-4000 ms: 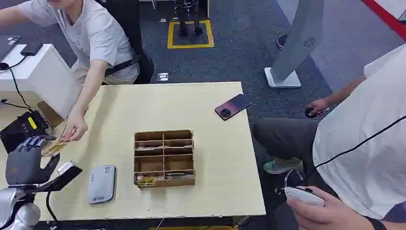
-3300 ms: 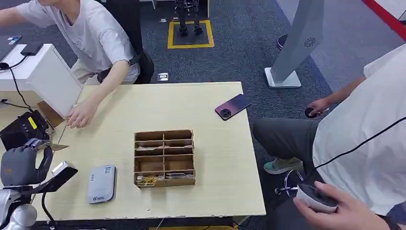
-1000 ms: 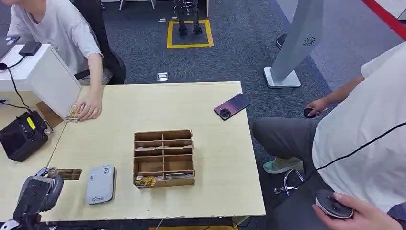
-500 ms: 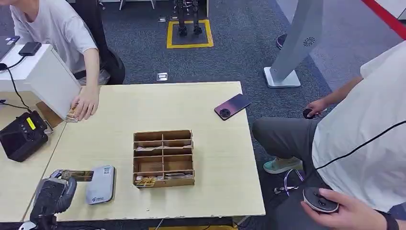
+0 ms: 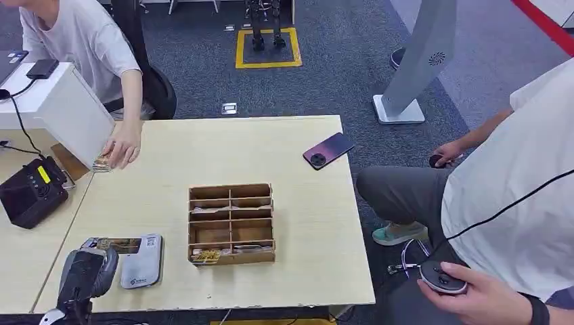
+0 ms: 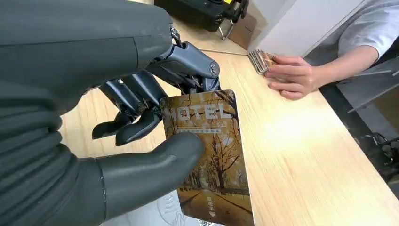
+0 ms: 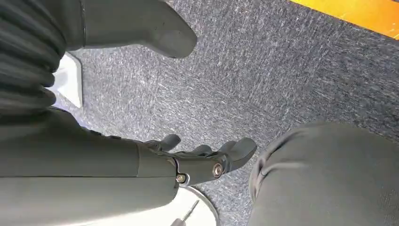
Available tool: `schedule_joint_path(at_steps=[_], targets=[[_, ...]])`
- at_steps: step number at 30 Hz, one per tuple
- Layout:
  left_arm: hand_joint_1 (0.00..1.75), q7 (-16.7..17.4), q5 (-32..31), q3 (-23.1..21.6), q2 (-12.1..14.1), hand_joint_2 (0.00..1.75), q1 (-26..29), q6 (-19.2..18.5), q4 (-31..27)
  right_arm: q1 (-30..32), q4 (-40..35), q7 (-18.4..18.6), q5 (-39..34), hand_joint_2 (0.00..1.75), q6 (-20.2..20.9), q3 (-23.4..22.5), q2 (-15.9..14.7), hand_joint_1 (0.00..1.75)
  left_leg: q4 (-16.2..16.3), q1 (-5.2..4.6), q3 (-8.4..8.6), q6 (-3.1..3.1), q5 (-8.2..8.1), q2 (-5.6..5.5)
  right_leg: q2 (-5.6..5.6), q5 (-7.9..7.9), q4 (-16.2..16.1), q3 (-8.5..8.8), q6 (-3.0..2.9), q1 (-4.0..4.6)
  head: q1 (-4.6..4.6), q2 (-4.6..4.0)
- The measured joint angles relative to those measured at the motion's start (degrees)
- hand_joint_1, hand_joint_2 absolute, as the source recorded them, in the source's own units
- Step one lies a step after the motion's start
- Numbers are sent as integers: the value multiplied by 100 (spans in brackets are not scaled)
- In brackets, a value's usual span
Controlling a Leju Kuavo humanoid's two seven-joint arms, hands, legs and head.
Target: Pass the card to the sensor for recognition and then transmit it.
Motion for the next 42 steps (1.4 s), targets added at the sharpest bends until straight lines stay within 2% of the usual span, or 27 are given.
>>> schedule_joint_path(at_steps=[16,33,42], targets=[[175,129,-468,-245,-109,175,-31,179,160,1,0,11,7,175,26,-2,31,0,0,0,0,0,0,0,0,0,0,0,0,0,2,0],[175,249,-1075,-295,-155,175,-27,227,247,21,-4,15,7,175,72,0,50,0,0,0,0,0,0,0,0,0,0,0,0,0,2,0],[175,267,-1410,-334,-203,175,-87,389,308,18,-35,-59,7,175,68,0,50,0,0,0,1,0,0,0,0,0,0,1,0,0,2,0]])
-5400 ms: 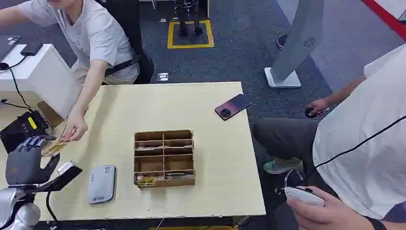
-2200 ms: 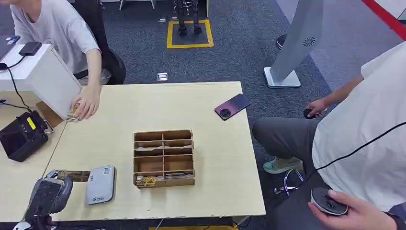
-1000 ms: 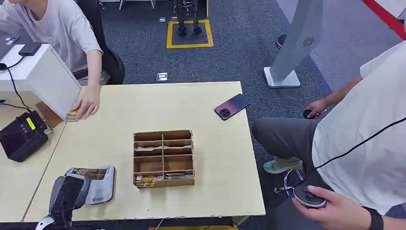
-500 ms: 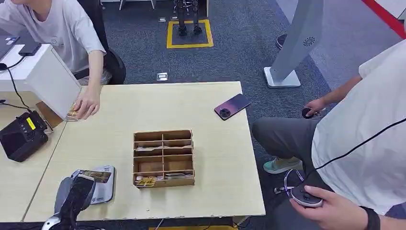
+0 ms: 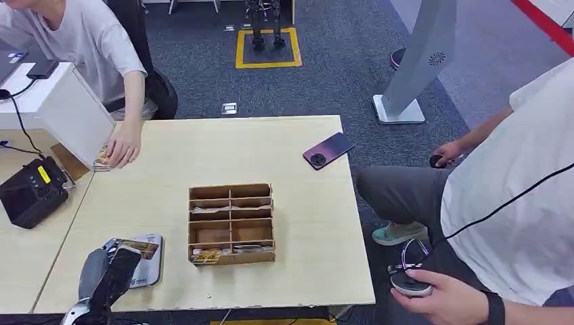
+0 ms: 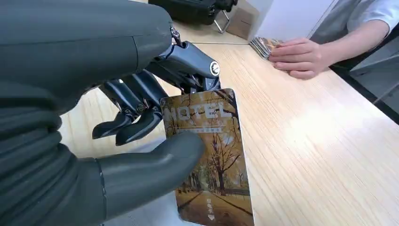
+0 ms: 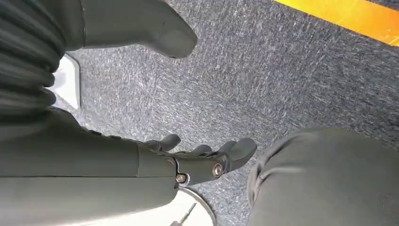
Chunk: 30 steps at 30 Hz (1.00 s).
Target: Pass the card to the sensor for recognition and then transmit it.
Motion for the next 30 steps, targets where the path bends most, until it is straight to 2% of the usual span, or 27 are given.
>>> schedule_joint_path(at_steps=[5,10,30], targets=[[175,33,-172,-13,-22,175,-17,122,35,0,-9,6,0,175,9,0,2,0,0,0,1,0,0,0,0,0,0,0,0,0,0,0],[175,114,-573,-13,-81,175,-161,433,264,0,-9,107,0,175,50,44,22,0,0,0,2,0,0,-1,-1,0,0,2,0,0,0,0],[175,90,-1165,20,-136,175,-500,752,964,-1,-9,57,0,175,48,136,24,0,0,0,6,0,0,-7,-10,0,0,12,0,0,0,0]])
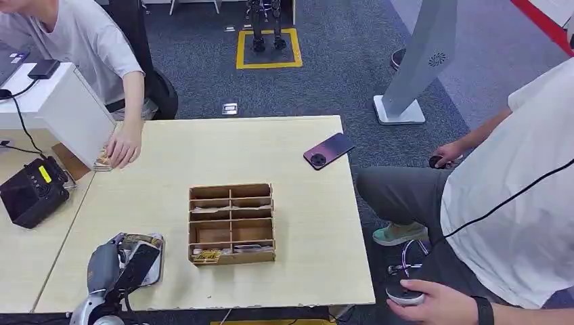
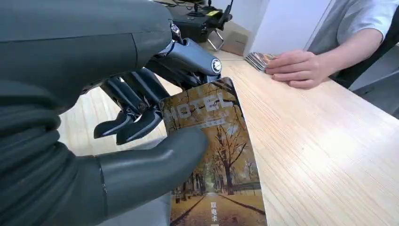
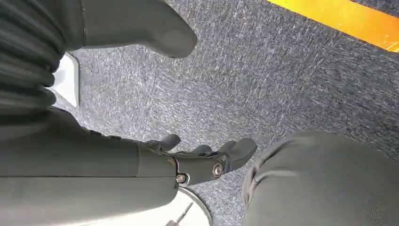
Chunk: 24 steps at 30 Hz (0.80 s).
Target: Pass the card to the sensor for recognition and then transmit it.
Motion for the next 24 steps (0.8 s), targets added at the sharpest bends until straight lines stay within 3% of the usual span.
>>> schedule_joint_path(at_steps=[11,24], targets=[[175,0,-68,2,-7,175,-21,24,101,0,0,-15,0,175,0,7,0,0,0,0,1,0,0,-2,-1,0,0,1,0,0,0,0],[175,0,-461,46,-44,175,-22,310,289,0,0,4,0,175,0,7,0,0,0,0,2,0,0,-2,-2,0,0,3,0,0,0,0]])
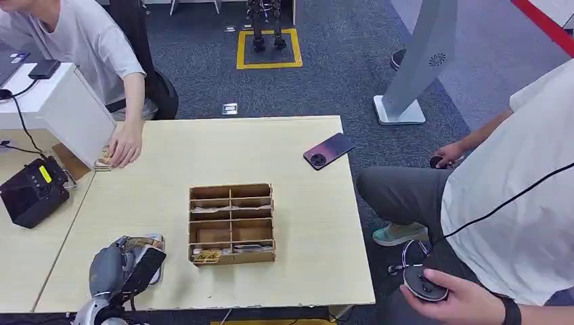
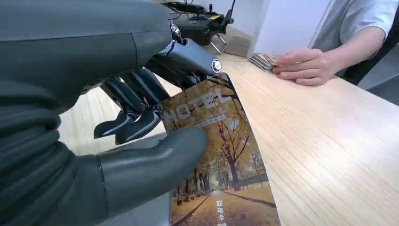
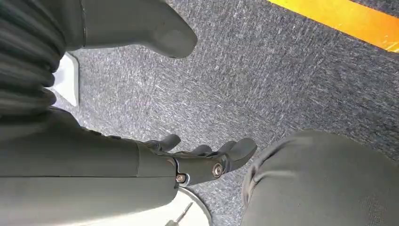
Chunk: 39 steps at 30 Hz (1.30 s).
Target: Pass the card to the sensor for recognition and then transmit it.
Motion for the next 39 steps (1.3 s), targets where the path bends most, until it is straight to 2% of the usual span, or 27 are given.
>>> schedule_joint_path(at_steps=[8,10,13,16,18,20,26,29,35,39], targets=[[175,-53,-79,125,-50,175,-12,125,129,1,0,-9,0,175,0,0,0,0,0,0,2,0,0,0,0,0,0,2,0,0,0,0],[175,-224,143,171,-65,175,-9,118,131,1,0,-9,0,175,0,0,0,0,0,0,2,0,0,0,0,0,0,2,0,0,-2,0],[175,-654,937,282,-151,175,12,-182,78,2,0,-9,0,175,-9,0,2,0,0,0,3,1,1,-1,-1,0,0,2,0,0,-2,0],[175,-861,2690,352,-199,175,83,-1002,-304,4,0,-26,0,175,-33,0,0,0,0,1,-1,1,2,-2,-2,0,0,-1,0,1,0,0],[175,-981,3726,363,-192,175,150,-1274,-650,6,0,-48,0,175,-50,0,0,0,0,2,-2,0,3,-2,0,1,0,-3,0,2,0,0],[175,-1001,4228,363,-146,175,149,-1314,-969,7,0,-50,0,175,-50,0,0,0,0,1,-3,0,3,-3,-1,1,0,-3,0,1,0,0],[175,-1084,4786,354,61,175,44,-1373,-1608,4,0,-46,0,175,-50,2,0,0,0,2,-3,0,3,-3,-1,0,0,-8,0,2,0,0],[175,-1121,4548,293,197,175,-207,-1123,-1768,0,2,-66,0,175,-46,7,2,0,1,2,-3,0,4,-4,-2,0,0,-7,0,2,0,0],[175,-1261,3487,85,393,175,-843,-372,-1797,-23,2,-57,0,175,0,120,17,0,1,2,-2,-2,9,-6,-2,6,1,-5,-4,1,-2,0],[175,-1261,2253,33,544,175,-1178,205,-1782,-27,2,-28,0,175,66,199,17,0,2,1,-3,-2,9,-6,-3,5,1,-6,-4,1,2,0]])
